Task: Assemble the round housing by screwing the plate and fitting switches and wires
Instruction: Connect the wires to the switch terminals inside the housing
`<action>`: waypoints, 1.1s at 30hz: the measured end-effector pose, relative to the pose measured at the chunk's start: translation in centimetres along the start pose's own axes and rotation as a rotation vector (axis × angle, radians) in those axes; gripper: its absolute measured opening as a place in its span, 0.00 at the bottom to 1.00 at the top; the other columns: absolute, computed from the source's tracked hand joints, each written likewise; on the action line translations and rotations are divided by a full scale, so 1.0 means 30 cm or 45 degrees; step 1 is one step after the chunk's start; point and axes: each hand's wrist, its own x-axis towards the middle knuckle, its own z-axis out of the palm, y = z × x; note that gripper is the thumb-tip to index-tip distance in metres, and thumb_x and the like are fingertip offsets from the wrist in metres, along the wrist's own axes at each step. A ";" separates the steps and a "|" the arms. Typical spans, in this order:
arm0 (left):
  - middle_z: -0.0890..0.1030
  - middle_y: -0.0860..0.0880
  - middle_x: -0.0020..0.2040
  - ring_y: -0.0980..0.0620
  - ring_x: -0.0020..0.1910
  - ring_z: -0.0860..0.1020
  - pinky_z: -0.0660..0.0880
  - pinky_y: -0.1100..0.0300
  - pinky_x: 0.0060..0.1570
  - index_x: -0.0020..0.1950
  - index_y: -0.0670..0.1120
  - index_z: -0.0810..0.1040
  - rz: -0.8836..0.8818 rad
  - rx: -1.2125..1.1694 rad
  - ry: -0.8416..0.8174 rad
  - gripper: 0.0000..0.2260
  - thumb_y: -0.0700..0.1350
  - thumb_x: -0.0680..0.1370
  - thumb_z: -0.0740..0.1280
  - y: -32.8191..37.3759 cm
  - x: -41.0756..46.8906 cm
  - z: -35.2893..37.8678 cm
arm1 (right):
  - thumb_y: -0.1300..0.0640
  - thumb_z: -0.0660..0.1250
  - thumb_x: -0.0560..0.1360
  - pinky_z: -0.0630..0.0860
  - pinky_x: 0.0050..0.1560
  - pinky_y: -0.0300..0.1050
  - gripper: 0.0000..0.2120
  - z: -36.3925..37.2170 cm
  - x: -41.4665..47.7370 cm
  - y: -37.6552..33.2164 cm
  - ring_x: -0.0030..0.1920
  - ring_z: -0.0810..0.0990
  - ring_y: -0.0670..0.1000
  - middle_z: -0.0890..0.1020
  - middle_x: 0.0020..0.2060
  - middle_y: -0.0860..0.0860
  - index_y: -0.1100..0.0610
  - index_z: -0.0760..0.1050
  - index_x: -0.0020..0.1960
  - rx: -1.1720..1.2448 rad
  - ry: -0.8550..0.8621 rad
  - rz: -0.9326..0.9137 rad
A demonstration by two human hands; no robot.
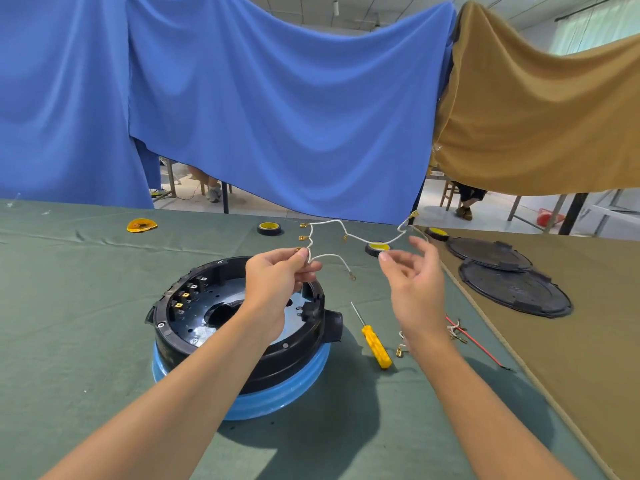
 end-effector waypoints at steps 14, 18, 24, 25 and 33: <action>0.85 0.48 0.34 0.58 0.29 0.81 0.71 0.71 0.27 0.47 0.43 0.82 0.190 0.129 0.037 0.04 0.40 0.79 0.68 0.006 -0.015 0.015 | 0.56 0.63 0.78 0.72 0.55 0.46 0.09 0.096 0.002 -0.085 0.53 0.76 0.51 0.79 0.50 0.50 0.58 0.75 0.57 -0.660 -0.015 -0.800; 0.85 0.48 0.34 0.57 0.31 0.82 0.72 0.70 0.28 0.46 0.44 0.82 0.250 0.143 0.000 0.04 0.39 0.79 0.68 0.037 -0.022 0.007 | 0.50 0.62 0.81 0.72 0.61 0.50 0.13 0.140 0.075 -0.159 0.58 0.77 0.51 0.81 0.54 0.49 0.56 0.76 0.60 -0.770 -0.358 -0.579; 0.86 0.48 0.35 0.52 0.35 0.84 0.79 0.65 0.39 0.45 0.45 0.82 0.344 0.358 -0.044 0.05 0.41 0.80 0.68 0.113 -0.004 -0.084 | 0.50 0.70 0.76 0.78 0.41 0.44 0.07 0.249 0.141 -0.265 0.36 0.78 0.50 0.83 0.39 0.52 0.54 0.80 0.48 -0.647 -0.642 -0.271; 0.86 0.47 0.35 0.52 0.34 0.84 0.79 0.64 0.39 0.46 0.44 0.83 0.347 0.374 -0.049 0.05 0.41 0.79 0.68 0.124 -0.001 -0.105 | 0.52 0.70 0.76 0.76 0.34 0.41 0.07 0.269 0.143 -0.274 0.30 0.77 0.49 0.82 0.37 0.52 0.55 0.80 0.48 -0.592 -0.699 -0.201; 0.85 0.54 0.35 0.56 0.39 0.83 0.78 0.61 0.45 0.44 0.51 0.83 0.368 0.829 -0.116 0.04 0.46 0.78 0.70 0.181 0.030 -0.305 | 0.59 0.64 0.80 0.65 0.22 0.35 0.10 0.413 0.081 -0.255 0.21 0.68 0.44 0.79 0.29 0.53 0.61 0.79 0.43 -0.306 -0.937 0.244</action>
